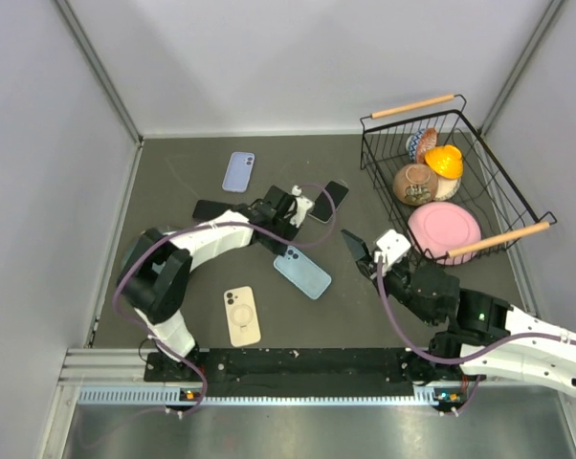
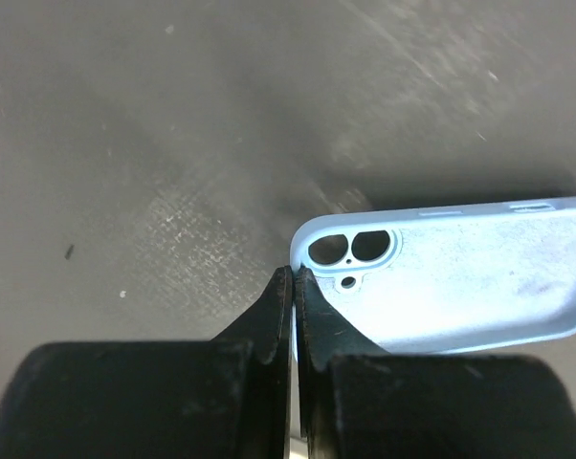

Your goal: Put the phone into the phone case

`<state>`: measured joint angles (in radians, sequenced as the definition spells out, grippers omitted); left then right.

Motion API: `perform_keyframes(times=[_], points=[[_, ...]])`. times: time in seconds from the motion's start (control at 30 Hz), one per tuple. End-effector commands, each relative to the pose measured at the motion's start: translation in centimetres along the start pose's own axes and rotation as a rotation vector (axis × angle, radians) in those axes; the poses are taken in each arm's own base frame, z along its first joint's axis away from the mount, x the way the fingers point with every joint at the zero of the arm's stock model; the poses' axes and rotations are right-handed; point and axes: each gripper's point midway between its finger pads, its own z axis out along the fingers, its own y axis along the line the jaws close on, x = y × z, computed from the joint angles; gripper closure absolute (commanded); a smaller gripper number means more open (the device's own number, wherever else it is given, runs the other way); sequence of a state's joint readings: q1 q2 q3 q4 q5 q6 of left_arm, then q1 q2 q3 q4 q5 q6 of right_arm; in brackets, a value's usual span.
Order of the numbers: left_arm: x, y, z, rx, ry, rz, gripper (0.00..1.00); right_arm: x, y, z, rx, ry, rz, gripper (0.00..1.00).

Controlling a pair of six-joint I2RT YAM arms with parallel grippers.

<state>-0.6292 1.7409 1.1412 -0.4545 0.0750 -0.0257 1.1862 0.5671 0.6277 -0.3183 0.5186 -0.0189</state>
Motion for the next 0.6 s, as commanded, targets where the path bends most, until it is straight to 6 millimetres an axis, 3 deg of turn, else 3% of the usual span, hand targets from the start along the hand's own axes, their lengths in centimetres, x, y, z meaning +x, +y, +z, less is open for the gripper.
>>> perform_keyframes(times=[0.0,0.2,0.43,0.57], points=[[-0.4,-1.2,-2.0,0.010,-0.047,0.363,1.00,-2.5,-1.0,-0.7,0.031,-0.093,0.066,1.00],[-1.0,-4.4,-0.8,0.112,-0.119,0.522,1.00,-1.7,-0.5,-0.7,0.016,-0.067,0.118,1.00],[-1.2,-5.8,0.0,0.176,-0.138,0.526,1.00,-2.4,-1.6,-1.4,0.061,-0.069,0.141,1.00],[-3.7,-5.1,-1.1,0.095,-0.232,0.440,0.80,-2.4,-2.1,-1.5,0.092,-0.068,0.168,1.00]])
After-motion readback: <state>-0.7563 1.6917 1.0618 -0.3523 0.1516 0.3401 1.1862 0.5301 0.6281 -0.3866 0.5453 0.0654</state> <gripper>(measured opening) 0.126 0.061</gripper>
